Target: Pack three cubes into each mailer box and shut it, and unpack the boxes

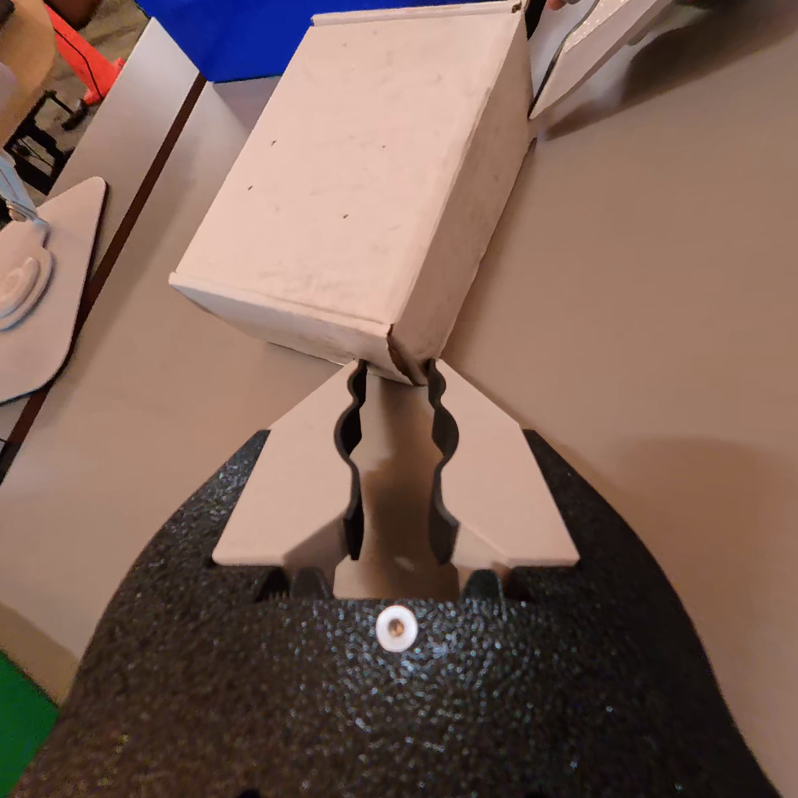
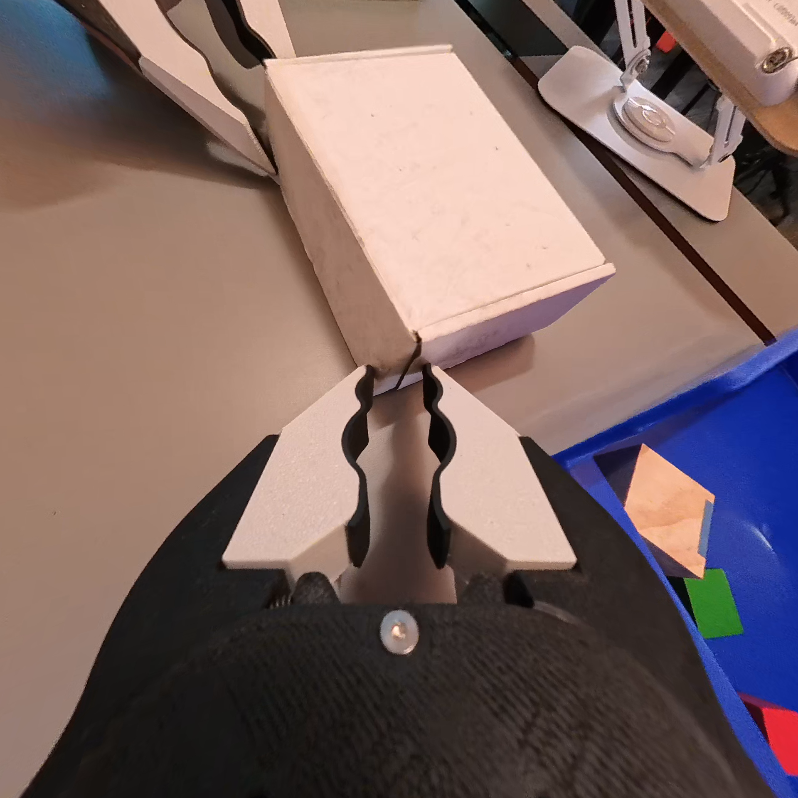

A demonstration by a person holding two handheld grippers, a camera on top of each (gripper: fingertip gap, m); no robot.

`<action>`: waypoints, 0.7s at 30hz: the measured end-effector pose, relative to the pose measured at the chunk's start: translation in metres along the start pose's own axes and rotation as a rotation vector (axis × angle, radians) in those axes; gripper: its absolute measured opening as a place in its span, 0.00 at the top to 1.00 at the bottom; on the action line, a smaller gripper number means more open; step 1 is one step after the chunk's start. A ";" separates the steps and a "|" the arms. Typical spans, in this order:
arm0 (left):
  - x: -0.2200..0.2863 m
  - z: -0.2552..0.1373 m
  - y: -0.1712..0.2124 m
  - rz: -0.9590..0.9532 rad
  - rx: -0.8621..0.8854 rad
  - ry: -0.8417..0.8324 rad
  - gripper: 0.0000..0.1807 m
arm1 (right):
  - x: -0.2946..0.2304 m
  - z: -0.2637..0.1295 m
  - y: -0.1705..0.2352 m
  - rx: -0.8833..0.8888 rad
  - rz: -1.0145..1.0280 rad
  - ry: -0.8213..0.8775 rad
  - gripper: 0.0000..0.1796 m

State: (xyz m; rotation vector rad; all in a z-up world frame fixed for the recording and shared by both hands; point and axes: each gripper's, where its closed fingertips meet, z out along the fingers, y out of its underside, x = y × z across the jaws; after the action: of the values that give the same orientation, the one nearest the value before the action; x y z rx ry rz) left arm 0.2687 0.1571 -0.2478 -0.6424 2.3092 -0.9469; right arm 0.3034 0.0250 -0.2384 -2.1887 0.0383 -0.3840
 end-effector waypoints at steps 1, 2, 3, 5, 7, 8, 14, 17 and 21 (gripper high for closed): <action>0.000 0.000 0.000 -0.007 -0.001 0.000 0.86 | 0.001 0.000 0.000 -0.003 -0.009 0.020 0.88; 0.000 0.000 0.000 -0.006 0.001 -0.004 0.85 | 0.002 0.001 0.000 -0.004 -0.029 0.041 0.88; 0.001 -0.001 0.000 -0.006 0.002 -0.005 0.85 | 0.002 0.000 0.000 -0.004 -0.050 0.058 0.87; 0.003 -0.001 0.000 -0.013 -0.005 0.006 0.84 | 0.000 0.001 0.001 -0.010 -0.075 0.065 0.84; 0.005 -0.001 0.002 -0.016 -0.016 0.017 0.84 | -0.001 0.004 0.000 -0.018 -0.071 0.053 0.79; 0.005 -0.001 0.002 -0.016 -0.017 0.016 0.84 | 0.000 0.005 0.000 -0.024 -0.061 0.062 0.79; 0.002 -0.001 0.004 -0.024 -0.024 0.000 0.84 | 0.004 0.008 -0.001 -0.026 -0.061 0.077 0.82; 0.001 0.000 0.004 -0.031 -0.025 -0.002 0.84 | 0.006 0.007 0.001 -0.029 -0.111 0.068 0.85; 0.001 0.000 0.004 -0.034 -0.027 0.000 0.85 | 0.007 0.008 0.002 -0.026 -0.114 0.040 0.88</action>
State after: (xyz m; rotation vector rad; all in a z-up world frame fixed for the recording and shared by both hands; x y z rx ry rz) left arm 0.2671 0.1588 -0.2511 -0.6944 2.3208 -0.9327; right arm 0.3129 0.0289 -0.2421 -2.2144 -0.0600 -0.4936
